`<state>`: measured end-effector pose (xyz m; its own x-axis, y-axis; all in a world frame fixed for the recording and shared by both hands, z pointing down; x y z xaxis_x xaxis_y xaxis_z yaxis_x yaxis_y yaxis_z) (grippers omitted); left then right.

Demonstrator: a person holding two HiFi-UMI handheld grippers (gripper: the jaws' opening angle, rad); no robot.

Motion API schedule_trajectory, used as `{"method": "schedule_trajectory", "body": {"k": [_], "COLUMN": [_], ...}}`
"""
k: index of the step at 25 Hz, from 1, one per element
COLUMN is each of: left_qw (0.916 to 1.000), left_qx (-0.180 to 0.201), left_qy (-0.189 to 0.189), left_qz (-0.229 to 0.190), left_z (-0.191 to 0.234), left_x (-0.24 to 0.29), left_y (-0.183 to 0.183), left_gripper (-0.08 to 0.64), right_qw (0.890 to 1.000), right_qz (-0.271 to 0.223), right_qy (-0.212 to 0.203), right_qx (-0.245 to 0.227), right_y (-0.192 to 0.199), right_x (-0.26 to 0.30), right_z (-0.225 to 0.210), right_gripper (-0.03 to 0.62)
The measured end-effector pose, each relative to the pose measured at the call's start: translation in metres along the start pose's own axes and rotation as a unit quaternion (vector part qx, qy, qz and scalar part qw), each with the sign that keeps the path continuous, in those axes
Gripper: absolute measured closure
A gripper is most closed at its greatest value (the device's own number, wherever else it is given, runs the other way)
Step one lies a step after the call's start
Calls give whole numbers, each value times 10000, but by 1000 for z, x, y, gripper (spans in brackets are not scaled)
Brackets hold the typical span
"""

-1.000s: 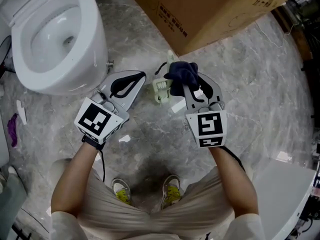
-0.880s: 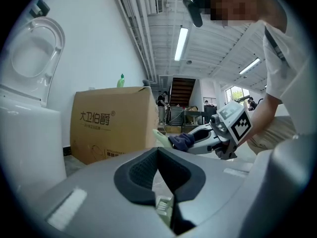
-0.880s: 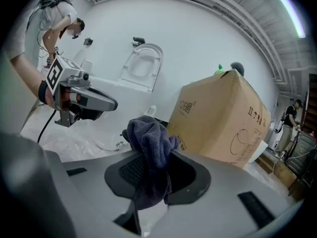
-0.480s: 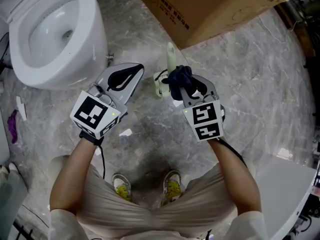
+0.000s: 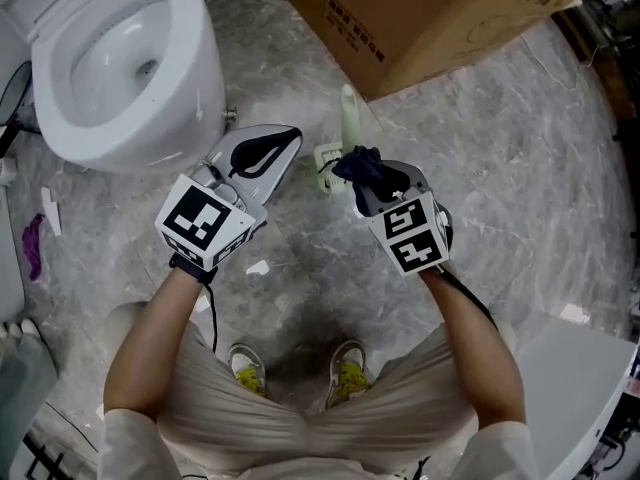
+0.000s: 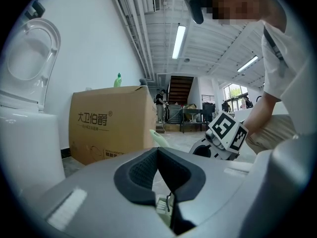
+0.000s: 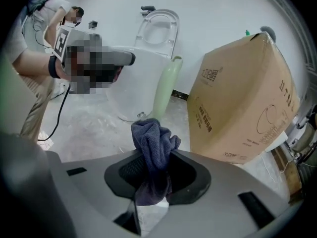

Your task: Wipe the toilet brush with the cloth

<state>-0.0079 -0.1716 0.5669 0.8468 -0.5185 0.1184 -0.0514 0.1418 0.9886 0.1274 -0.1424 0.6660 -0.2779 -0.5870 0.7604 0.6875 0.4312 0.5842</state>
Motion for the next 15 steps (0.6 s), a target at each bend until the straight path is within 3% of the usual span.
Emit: {"method": "schedule_trajectory", "body": {"k": [10, 15], "left_qw": [9999, 9997], "left_qx": [-2, -28], "left_qy": [-73, -34], "left_qz": [-131, -247], "left_z": [-1, -5], "left_x": [-10, -12], "left_y": [-9, -19], "left_gripper": [561, 561], "right_qw": [9946, 9797], "right_qz": [-735, -1427], "right_qy": [739, 1401], "right_qx": [-9, -121], "right_y": [-47, -81], "right_x": [-40, -80], "right_z": [-16, -24], "right_gripper": [482, 482]}}
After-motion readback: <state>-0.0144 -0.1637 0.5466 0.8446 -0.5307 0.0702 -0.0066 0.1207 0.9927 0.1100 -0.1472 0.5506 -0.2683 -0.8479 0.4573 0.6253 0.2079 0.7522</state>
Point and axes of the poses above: the fingertips, and each gripper's own axes: x forward along the fingers, z to its left, y out of its underside, the point moved 2 cm from there along -x, backward along the fingers, and after that the axes turned 5 degrees about -x, right-handed, at the moved point
